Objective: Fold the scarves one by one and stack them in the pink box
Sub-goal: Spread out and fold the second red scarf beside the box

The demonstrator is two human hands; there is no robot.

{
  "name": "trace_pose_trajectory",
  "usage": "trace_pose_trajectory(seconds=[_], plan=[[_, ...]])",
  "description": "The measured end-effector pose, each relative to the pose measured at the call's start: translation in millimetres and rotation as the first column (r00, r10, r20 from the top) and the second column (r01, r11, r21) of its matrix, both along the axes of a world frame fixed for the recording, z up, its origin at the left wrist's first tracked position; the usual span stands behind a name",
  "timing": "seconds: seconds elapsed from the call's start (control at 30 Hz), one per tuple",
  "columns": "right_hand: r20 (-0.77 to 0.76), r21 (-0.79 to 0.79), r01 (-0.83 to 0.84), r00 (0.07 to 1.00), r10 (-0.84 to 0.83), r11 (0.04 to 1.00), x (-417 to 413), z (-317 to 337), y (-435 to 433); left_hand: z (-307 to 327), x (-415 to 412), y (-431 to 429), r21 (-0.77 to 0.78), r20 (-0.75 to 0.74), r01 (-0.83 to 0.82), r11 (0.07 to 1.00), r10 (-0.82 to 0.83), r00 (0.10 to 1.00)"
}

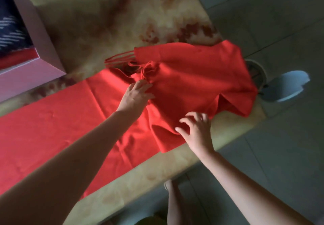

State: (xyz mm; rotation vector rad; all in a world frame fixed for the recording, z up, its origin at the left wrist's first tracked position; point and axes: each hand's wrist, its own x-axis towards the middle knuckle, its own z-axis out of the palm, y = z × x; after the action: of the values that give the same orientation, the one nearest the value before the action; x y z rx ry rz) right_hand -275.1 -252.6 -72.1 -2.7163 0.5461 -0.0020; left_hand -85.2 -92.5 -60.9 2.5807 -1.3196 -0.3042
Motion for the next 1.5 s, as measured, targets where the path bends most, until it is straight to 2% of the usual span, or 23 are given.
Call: trace_pose_trajectory(seconds=[0.17, 0.23, 0.33, 0.43, 0.5, 0.57, 0.63, 0.7, 0.77, 0.83, 0.97, 1.07, 1.23, 1.33, 1.5], plan=[[0.048, 0.041, -0.120, 0.992, 0.118, 0.992, -11, -6, -7, 6, 12, -15, 0.088, -0.123, -0.063, 0.994, 0.074, 0.990], [0.046, 0.029, -0.109, 0.993, 0.107, 0.994, -15, -8, -17, 2, 12, -16, 0.090, -0.175, -0.086, 0.992, 0.100, 0.980], [0.064, 0.036, 0.047, 0.997, -0.049, 0.998, -14, -4, -38, 2, 12, -22, 0.022, -0.273, -0.207, 0.978, 0.205, 0.940], [0.040, 0.046, 0.243, 0.969, -0.245, 0.969, -18, 3, -53, 6, 16, -34, 0.045, -0.212, -0.283, 0.958, 0.286, 0.934], [0.037, 0.100, 0.465, 0.882, -0.471, 0.879, -26, 8, -56, 10, 22, -44, 0.025, -0.136, -0.354, 0.935, 0.354, 0.925], [-0.003, 0.095, 0.624, 0.780, -0.626, 0.776, -34, 10, -51, 11, 31, -54, 0.069, -0.102, -0.383, 0.921, 0.389, 0.916], [-0.055, 0.078, 0.700, 0.714, -0.698, 0.710, -39, 7, -43, 10, 41, -63, 0.142, -0.120, -0.379, 0.914, 0.396, 0.910], [-0.105, 0.094, 0.741, 0.672, -0.733, 0.665, -34, 4, -34, 9, 48, -72, 0.157, -0.059, -0.352, 0.923, 0.364, 0.929], [-0.082, 0.080, 0.729, 0.684, -0.725, 0.680, -26, -1, -25, 8, 51, -80, 0.124, 0.010, -0.341, 0.932, 0.343, 0.939], [-0.068, 0.121, 0.732, 0.680, -0.730, 0.671, -15, -3, -19, 9, 52, -86, 0.094, -0.018, -0.400, 0.912, 0.403, 0.915], [-0.105, 0.245, 0.795, 0.590, -0.800, 0.555, -3, -1, -22, 10, 56, -93, 0.090, -0.083, -0.432, 0.897, 0.439, 0.895], [-0.045, 0.387, 0.787, 0.536, -0.843, 0.480, -3, 1, -33, 20, 61, -104, 0.034, -0.192, -0.502, 0.864, 0.499, 0.845], [0.018, 0.745, 0.621, 0.348, -0.937, 0.245, -5, 17, -64, 42, 75, -142, -0.044, -0.251, -0.559, 0.828, 0.533, 0.808], [-0.006, 0.803, 0.561, 0.345, -0.939, 0.201, -2, 22, -83, 46, 89, -159, -0.055, -0.265, -0.541, 0.839, 0.510, 0.818], [-0.060, 0.737, 0.626, 0.437, -0.897, 0.256, -13, 7, -90, 42, 100, -166, -0.003, -0.307, -0.587, 0.809, 0.558, 0.771]])
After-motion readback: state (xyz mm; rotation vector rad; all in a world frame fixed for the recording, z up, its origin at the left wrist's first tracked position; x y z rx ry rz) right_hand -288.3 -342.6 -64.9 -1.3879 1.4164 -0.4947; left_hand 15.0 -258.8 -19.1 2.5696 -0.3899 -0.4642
